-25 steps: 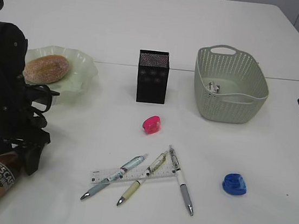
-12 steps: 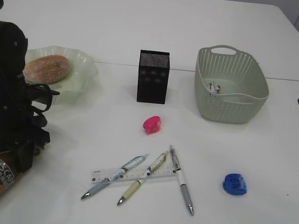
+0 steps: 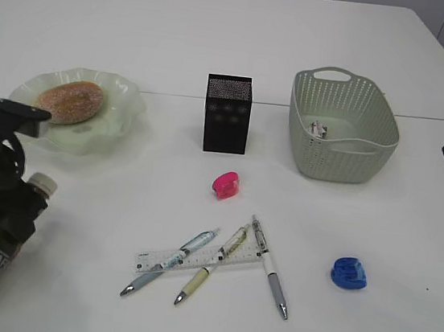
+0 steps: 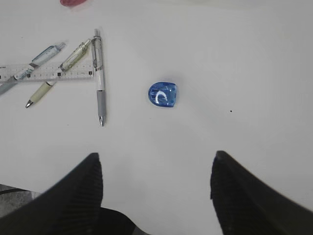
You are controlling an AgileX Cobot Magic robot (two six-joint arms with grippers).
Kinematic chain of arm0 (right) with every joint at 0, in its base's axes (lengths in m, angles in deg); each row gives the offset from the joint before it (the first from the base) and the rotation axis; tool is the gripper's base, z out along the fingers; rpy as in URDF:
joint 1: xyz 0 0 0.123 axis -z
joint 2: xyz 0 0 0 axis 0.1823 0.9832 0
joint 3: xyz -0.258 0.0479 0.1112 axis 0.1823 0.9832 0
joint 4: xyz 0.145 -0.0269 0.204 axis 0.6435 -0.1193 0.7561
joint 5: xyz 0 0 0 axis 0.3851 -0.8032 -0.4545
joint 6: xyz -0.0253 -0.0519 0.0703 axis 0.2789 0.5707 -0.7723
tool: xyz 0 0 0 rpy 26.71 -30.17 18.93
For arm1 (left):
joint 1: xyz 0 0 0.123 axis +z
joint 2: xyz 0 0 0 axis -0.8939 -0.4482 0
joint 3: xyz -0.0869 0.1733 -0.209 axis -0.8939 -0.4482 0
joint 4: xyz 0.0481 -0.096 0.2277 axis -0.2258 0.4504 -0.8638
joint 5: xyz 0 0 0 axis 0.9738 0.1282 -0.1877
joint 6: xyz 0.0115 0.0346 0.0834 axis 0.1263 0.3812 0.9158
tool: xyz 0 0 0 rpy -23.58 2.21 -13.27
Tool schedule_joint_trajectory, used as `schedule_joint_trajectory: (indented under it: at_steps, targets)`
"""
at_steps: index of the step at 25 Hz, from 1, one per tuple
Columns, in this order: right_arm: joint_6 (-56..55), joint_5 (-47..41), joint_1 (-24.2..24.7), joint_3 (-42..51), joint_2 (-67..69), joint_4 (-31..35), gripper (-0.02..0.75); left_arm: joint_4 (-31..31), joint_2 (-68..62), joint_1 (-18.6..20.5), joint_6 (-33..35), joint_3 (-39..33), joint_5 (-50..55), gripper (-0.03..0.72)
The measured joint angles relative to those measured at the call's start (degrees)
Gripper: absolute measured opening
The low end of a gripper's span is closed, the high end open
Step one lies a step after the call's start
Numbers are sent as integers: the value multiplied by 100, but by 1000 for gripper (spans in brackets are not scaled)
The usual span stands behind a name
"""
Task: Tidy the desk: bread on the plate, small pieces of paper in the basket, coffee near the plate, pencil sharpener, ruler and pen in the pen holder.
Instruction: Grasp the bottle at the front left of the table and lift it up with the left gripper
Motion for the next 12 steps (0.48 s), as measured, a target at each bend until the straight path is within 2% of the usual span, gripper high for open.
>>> schedule_joint_trajectory:
  at_steps: [6, 12]
  targets:
    - [126, 0, 0, 0, 0, 19, 507, 240, 1720, 0, -10, -854, -1760, 260]
    - [148, 0, 0, 0, 0, 28, 507, 320, 2078, 184, -17, -1025, -3413, 260]
